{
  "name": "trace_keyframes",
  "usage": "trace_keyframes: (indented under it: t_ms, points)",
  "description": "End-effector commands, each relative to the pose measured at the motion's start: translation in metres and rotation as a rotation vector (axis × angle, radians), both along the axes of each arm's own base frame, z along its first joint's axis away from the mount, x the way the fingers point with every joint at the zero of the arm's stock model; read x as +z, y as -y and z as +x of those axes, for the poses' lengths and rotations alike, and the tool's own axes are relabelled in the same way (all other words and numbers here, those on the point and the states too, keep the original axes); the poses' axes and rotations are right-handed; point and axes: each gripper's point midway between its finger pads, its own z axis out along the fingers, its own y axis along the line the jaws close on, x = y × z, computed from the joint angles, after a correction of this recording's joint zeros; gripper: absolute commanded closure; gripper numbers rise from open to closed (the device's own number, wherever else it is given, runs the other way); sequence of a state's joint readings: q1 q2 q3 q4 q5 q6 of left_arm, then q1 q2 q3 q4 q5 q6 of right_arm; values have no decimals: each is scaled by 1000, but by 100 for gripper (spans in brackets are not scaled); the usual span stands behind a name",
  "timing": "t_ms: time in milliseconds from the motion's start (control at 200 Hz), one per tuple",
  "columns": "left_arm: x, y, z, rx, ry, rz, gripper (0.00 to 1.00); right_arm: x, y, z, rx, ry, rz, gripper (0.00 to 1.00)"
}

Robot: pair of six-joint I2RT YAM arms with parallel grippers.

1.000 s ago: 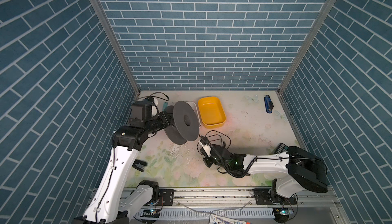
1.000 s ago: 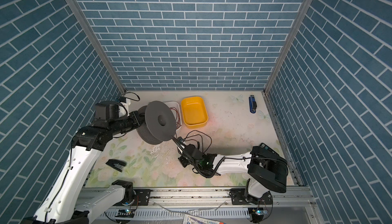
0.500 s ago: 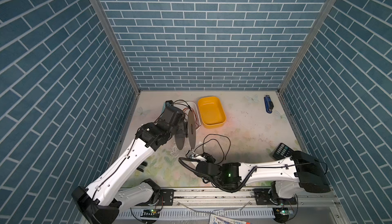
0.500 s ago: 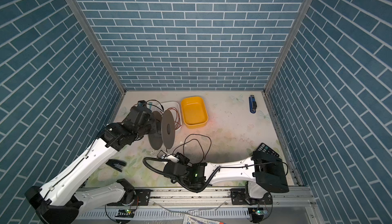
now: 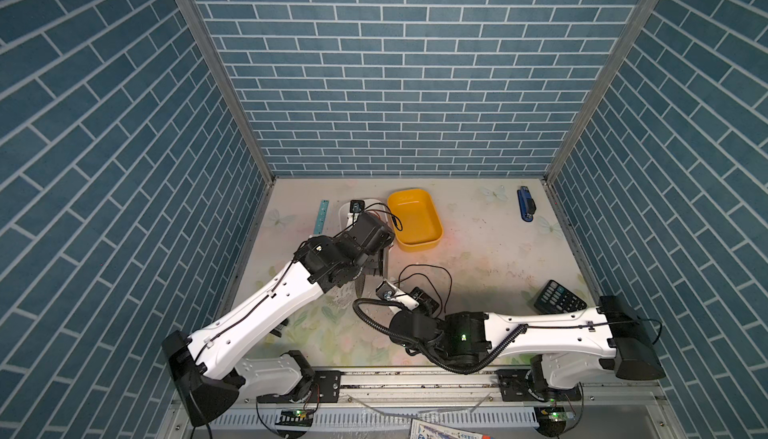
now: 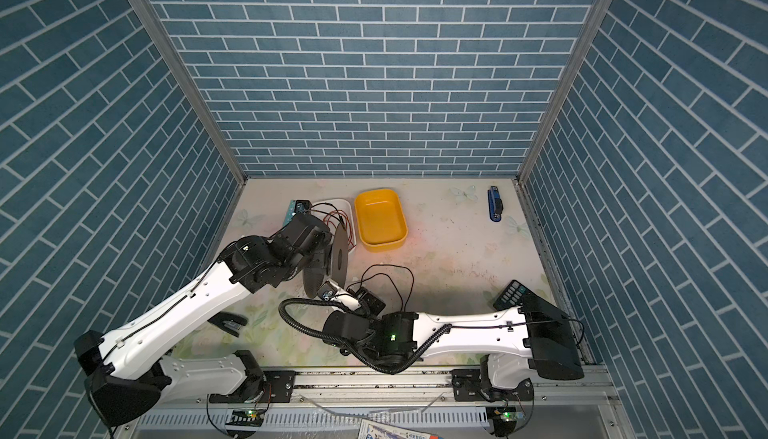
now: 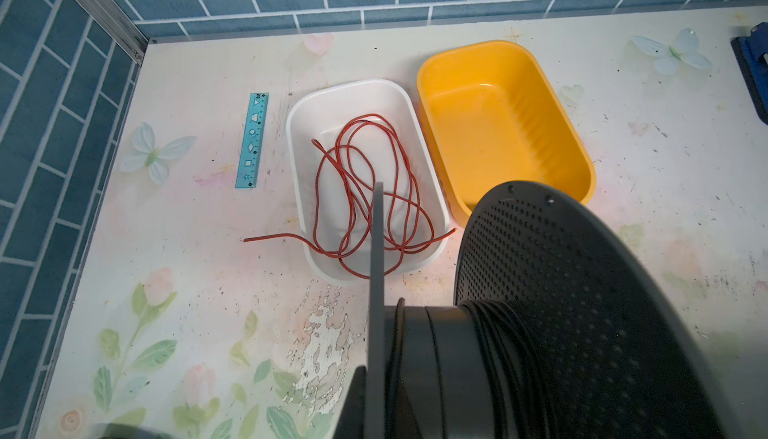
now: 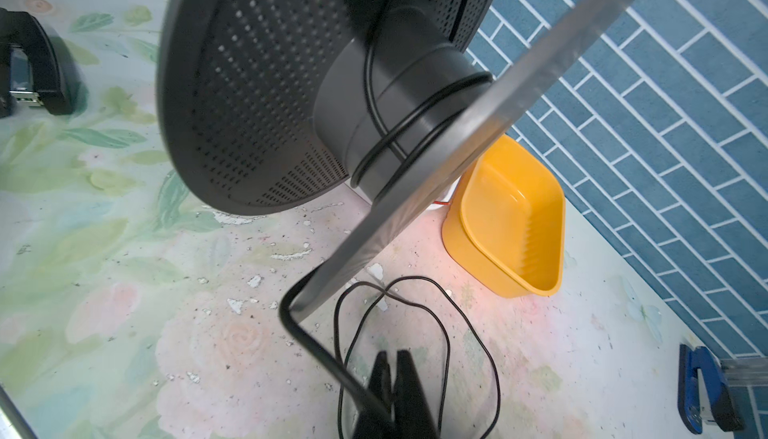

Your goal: Wrap the cables

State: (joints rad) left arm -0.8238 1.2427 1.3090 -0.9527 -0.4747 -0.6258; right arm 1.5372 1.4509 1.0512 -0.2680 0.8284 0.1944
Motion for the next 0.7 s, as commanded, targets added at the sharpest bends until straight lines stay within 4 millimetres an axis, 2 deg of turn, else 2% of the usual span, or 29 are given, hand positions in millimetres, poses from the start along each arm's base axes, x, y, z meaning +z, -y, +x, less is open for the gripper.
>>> trace_keyframes:
  t_ms: [0,130,285,360,535,695]
  points:
    - [-10,-11,-11,-24,-49,119,100,56,3,16,-97,63,171,100]
    - [-13,1,-13,-52,-57,61,100,65,-10,15,-62,84,218,100]
    - [-14,9,-15,-76,-68,36,100,64,-19,17,-46,100,224,99]
    - [-15,11,-17,-86,-74,31,100,61,-21,20,-48,94,226,95]
    - [-21,12,-23,-113,-89,36,100,52,-10,42,-94,42,250,92]
    - [-29,7,-29,-131,-112,62,100,53,-1,56,-109,24,266,92]
